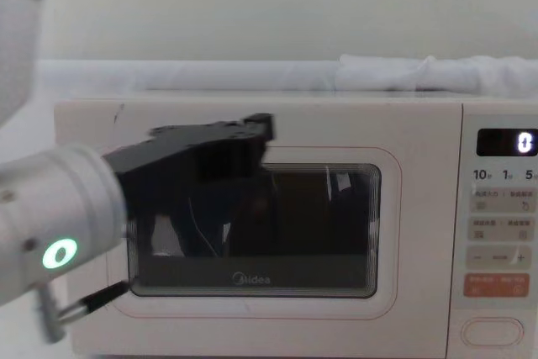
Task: Press the button to open the microwave door with one hand; close the microwave door with the other hand.
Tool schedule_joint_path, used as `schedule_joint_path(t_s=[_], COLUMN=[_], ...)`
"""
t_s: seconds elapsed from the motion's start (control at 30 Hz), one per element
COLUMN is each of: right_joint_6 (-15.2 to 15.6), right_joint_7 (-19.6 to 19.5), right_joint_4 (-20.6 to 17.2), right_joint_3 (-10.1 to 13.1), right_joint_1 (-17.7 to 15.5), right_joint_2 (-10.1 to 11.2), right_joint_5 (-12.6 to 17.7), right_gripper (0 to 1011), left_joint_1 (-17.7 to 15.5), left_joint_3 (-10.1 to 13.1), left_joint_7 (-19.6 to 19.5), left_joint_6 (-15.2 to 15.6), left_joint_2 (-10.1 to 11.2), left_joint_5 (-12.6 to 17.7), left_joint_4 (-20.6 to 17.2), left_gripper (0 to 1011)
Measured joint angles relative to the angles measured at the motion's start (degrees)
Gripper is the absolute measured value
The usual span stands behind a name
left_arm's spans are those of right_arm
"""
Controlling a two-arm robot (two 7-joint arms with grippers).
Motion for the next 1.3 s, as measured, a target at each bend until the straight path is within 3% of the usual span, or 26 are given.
schedule_joint_path(t_s=[0.27,0.63,0.97,1.3], right_joint_6=[0.0,0.0,0.0,0.0], right_joint_7=[0.0,0.0,0.0,0.0], right_joint_4=[0.0,0.0,0.0,0.0], right_joint_3=[0.0,0.0,0.0,0.0], right_joint_1=[0.0,0.0,0.0,0.0], right_joint_2=[0.0,0.0,0.0,0.0], right_joint_5=[0.0,0.0,0.0,0.0], right_gripper=[1000,1000,1000,1000], left_joint_1=[7.8,14.8,18.2,19.4], left_joint_3=[-5.4,-12.2,-17.5,-19.6], left_joint_7=[3.8,9.8,15.5,16.1], left_joint_6=[-2.4,-4.9,-7.7,-12.2], left_joint_2=[0.7,0.2,-2.0,-4.4], left_joint_5=[1.3,5.2,9.7,11.0], left_joint_4=[-4.5,-6.8,-3.4,1.4], left_gripper=[0,0,0,0])
